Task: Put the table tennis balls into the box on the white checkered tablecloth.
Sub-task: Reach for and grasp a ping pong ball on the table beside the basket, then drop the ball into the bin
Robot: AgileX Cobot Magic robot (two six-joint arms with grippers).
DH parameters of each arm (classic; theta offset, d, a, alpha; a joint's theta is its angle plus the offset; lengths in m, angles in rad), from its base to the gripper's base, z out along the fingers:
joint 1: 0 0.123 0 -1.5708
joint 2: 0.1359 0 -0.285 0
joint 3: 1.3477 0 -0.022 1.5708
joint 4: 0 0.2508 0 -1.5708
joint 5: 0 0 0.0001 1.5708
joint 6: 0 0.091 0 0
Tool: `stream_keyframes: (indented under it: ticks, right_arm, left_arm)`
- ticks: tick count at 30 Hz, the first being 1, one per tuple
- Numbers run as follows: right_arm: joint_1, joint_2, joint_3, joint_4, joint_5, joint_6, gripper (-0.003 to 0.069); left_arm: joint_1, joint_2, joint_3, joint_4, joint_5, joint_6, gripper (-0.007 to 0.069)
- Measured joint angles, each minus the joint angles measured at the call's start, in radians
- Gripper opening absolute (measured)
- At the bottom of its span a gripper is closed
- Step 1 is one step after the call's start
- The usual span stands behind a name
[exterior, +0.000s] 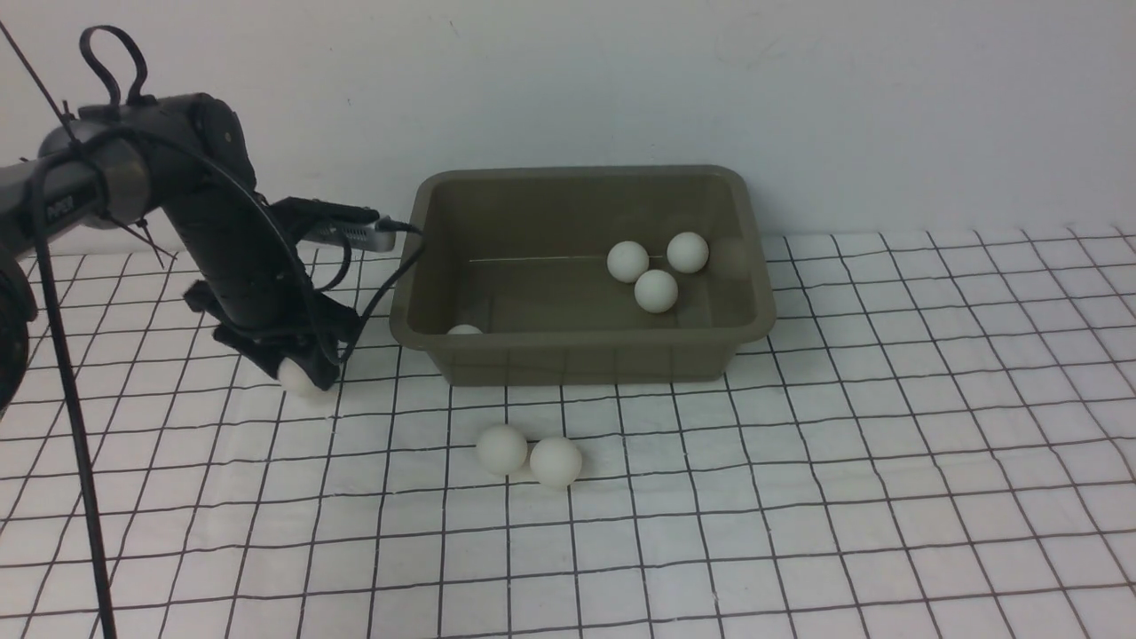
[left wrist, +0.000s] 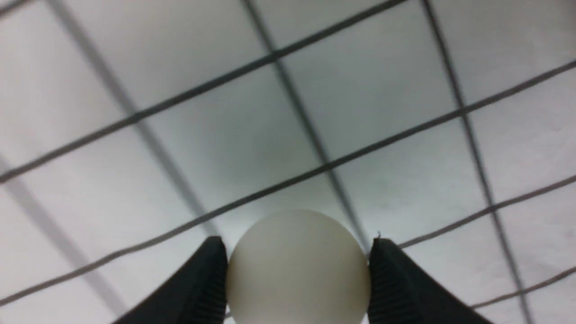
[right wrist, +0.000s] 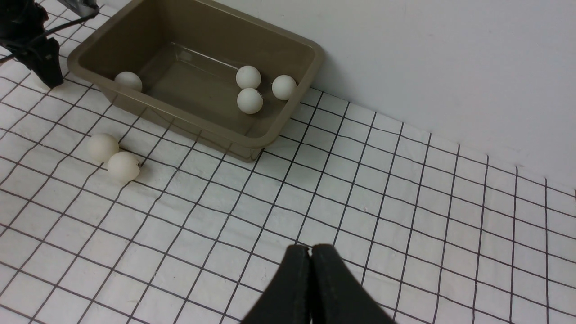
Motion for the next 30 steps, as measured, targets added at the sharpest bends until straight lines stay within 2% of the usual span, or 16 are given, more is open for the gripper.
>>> stream_keyframes:
  ticks: [3, 5, 9, 11, 15, 18, 20, 25, 27, 30]
  right_arm:
    - [0.0, 0.0, 0.0, -0.001, 0.0, 0.0, -0.0017]
    - [0.0, 0.0, 0.0, -0.001, 0.0, 0.0, -0.0017]
    - [0.0, 0.0, 0.0, -0.001, 0.0, 0.0, -0.0017]
    - [0.0, 0.0, 0.0, -0.001, 0.0, 0.0, -0.0017]
    - [0.0, 0.0, 0.0, -0.001, 0.001, 0.0, -0.0017]
    - [0.0, -0.002, 0.0, -0.001, 0.003, 0.0, -0.0017]
    - [0.0, -0.013, 0.0, -0.001, 0.003, 0.0, -0.0017]
    - [0.0, -0.033, 0.0, 0.017, 0.005, 0.0, -0.0017]
    - [0.0, -0.043, 0.0, 0.03, 0.007, 0.0, -0.0017]
    - [0.0, -0.053, 0.0, 0.044, 0.007, 0.0, -0.0017]
  left_arm:
    - [0.003, -0.069, 0.0, 0.119, 0.016, -0.06, 0.0355]
    - [0.011, -0.117, 0.0, 0.151, 0.027, -0.094, 0.0355]
    - [0.008, -0.201, 0.0, 0.075, 0.013, -0.096, 0.0355]
    - [-0.038, -0.263, 0.0, -0.053, -0.044, -0.032, 0.0355]
    - [-0.157, -0.273, -0.003, -0.135, -0.161, 0.047, 0.0355]
    - [-0.223, -0.254, -0.003, -0.123, -0.21, 0.065, 0.0355]
    - [-0.276, -0.224, -0.003, -0.073, -0.278, 0.078, 0.0355]
    - [-0.315, -0.171, -0.003, -0.013, -0.424, 0.102, 0.0355]
    - [-0.317, -0.153, -0.003, -0.028, -0.433, 0.096, 0.0361]
    - [-0.317, -0.138, -0.002, -0.039, -0.39, 0.09, 0.0412]
